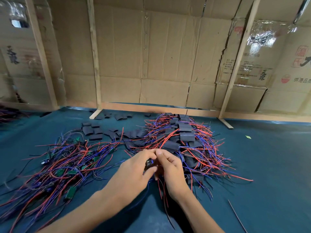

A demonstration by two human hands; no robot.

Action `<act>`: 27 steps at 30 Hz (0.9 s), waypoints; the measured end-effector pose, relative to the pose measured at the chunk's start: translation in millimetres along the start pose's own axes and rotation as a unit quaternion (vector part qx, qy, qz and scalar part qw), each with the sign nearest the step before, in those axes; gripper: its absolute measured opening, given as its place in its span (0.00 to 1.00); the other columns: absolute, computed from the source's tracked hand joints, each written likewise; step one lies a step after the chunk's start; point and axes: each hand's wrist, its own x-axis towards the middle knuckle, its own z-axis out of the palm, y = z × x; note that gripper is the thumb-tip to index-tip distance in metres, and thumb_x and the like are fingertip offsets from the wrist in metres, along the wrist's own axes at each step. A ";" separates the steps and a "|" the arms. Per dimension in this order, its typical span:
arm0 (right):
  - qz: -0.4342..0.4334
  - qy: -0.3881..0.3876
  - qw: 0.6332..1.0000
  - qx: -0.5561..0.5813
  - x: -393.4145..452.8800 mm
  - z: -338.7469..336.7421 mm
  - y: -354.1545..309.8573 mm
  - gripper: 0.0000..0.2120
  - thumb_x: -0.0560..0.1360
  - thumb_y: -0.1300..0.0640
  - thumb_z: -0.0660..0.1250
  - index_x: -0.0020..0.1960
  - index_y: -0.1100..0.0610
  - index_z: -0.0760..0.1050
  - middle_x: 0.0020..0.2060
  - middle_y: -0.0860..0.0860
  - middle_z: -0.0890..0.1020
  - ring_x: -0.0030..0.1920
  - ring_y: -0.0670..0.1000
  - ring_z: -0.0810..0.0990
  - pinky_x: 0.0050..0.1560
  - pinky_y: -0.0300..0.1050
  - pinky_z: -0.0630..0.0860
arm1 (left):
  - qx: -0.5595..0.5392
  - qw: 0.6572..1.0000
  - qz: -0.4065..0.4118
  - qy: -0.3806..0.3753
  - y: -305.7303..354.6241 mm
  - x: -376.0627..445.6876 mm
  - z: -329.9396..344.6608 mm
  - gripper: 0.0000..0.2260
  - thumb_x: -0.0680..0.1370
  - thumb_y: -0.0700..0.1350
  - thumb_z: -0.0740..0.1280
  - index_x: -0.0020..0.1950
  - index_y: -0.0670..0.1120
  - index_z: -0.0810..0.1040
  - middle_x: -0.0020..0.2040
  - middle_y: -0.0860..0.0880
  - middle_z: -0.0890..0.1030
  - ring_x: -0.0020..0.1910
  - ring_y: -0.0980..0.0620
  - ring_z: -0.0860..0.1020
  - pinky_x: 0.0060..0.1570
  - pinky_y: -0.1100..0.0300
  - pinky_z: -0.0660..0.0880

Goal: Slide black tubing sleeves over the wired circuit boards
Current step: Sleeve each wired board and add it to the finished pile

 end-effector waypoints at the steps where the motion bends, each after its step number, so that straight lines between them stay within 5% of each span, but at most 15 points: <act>1: 0.010 0.013 1.000 0.014 0.6 0.4 -0.3 0.14 0.84 0.58 0.60 0.47 0.58 0.83 0.37 0.54 0.80 0.32 0.52 0.71 0.30 0.43 0.68 | -0.006 1.000 -0.006 -0.013 -1.1 -1.4 -0.1 0.19 0.79 0.47 0.70 0.65 0.61 0.67 0.54 0.78 0.72 0.58 0.71 0.72 0.55 0.80 0.62; 5: 0.017 0.070 0.993 0.097 5.7 -0.2 -3.0 0.16 0.83 0.60 0.59 0.42 0.56 0.82 0.41 0.57 0.83 0.37 0.53 0.77 0.36 0.43 0.73 | 0.086 0.996 -0.006 -0.007 -9.1 4.6 -13.8 0.25 0.80 0.59 0.64 0.72 0.66 0.54 0.53 0.68 0.75 0.48 0.57 0.80 0.52 0.55 0.74; 9: 0.015 0.115 0.976 0.183 10.8 -4.3 -5.5 0.12 0.80 0.60 0.61 0.42 0.60 0.81 0.36 0.59 0.78 0.34 0.56 0.78 0.35 0.48 0.77 | 0.237 0.968 0.027 -0.074 -46.0 31.7 -45.9 0.17 0.79 0.64 0.56 0.66 0.62 0.67 0.48 0.61 0.81 0.46 0.52 0.82 0.44 0.58 0.72; 13: 0.042 0.118 0.959 0.256 13.8 -10.3 -8.3 0.12 0.82 0.60 0.58 0.47 0.65 0.77 0.30 0.56 0.73 0.29 0.58 0.76 0.31 0.52 0.78 | 0.271 0.956 -0.013 -0.114 -109.7 71.2 -68.4 0.12 0.75 0.49 0.61 0.58 0.58 0.75 0.51 0.59 0.82 0.53 0.54 0.79 0.50 0.58 0.74; 16: 0.066 0.114 0.951 0.279 15.8 -11.0 -7.9 0.12 0.83 0.63 0.55 0.51 0.66 0.76 0.28 0.54 0.67 0.24 0.55 0.70 0.26 0.47 0.73 | 0.313 0.937 -0.118 -0.103 -165.1 104.8 -77.2 0.21 0.77 0.41 0.62 0.71 0.48 0.70 0.66 0.47 0.75 0.67 0.45 0.70 0.66 0.51 0.69; 20: 0.102 0.085 0.939 0.316 13.8 -13.1 -5.5 0.11 0.81 0.63 0.55 0.54 0.65 0.75 0.28 0.51 0.62 0.22 0.47 0.60 0.20 0.37 0.61 | 0.399 0.867 -0.226 -0.196 -213.3 121.3 -78.8 0.25 0.83 0.45 0.57 0.80 0.45 0.58 0.78 0.42 0.62 0.74 0.39 0.63 0.70 0.46 0.67; 27: 0.135 0.084 0.937 0.311 12.9 -14.2 -5.4 0.09 0.80 0.61 0.57 0.49 0.63 0.74 0.28 0.49 0.60 0.21 0.45 0.56 0.19 0.33 0.56 | 0.430 0.862 -0.195 -0.182 -218.9 130.4 -79.5 0.11 0.81 0.47 0.64 0.61 0.45 0.77 0.60 0.41 0.78 0.59 0.42 0.77 0.60 0.53 0.73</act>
